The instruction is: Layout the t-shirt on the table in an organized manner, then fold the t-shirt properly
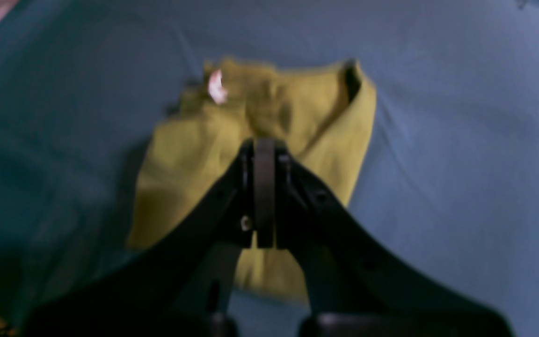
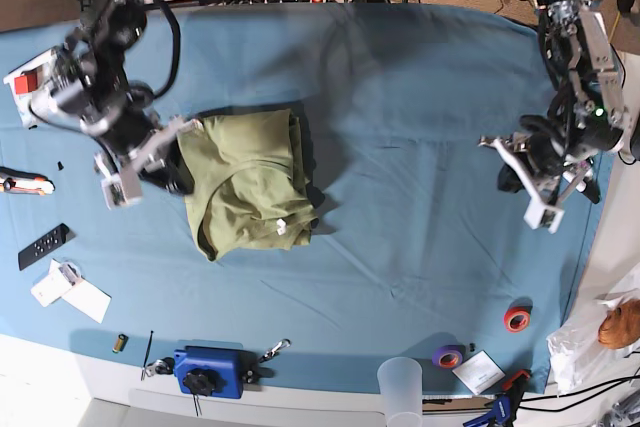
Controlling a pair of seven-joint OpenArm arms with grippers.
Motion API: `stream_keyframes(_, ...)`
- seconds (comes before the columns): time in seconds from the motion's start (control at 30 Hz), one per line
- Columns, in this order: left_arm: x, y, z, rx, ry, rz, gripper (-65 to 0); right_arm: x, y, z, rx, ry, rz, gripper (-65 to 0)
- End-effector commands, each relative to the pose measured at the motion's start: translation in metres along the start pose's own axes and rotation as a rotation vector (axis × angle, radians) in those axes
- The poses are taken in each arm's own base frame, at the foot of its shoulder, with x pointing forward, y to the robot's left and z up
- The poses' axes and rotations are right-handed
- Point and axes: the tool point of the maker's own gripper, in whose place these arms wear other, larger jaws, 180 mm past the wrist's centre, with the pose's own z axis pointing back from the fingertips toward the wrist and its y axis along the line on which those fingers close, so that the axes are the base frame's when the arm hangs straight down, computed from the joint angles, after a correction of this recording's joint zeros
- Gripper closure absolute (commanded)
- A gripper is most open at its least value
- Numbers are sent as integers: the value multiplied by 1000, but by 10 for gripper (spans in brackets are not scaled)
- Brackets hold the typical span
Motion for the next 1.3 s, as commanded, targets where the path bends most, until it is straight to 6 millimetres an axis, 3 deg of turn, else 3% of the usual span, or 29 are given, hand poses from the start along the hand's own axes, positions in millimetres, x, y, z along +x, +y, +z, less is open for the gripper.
stream_keyframes(0.0, 10, 3, 10, 10, -44, -9, 0, 6, 1, 10, 2, -25, 13, 0)
stream_keyframes(0.23, -30, 12, 49, 91, -2, -6, 0, -48, 8, 59, -21, 106, -70, 0)
stream_keyframes(0.43, -92, 4, 62, 83, 148, 20, 0, -89, 6, 93, -69, 227, -123, 0)
stream_keyframes(0.8, -180, -14, 94, 55, 374, 67, 0, -162, 35, 138, -33, 510, -198, 0)
stream_keyframes(1.27, -262, -31, 149, 50, 617, 93, 0, -201, 57, 177, -3, 674, -260, 0)
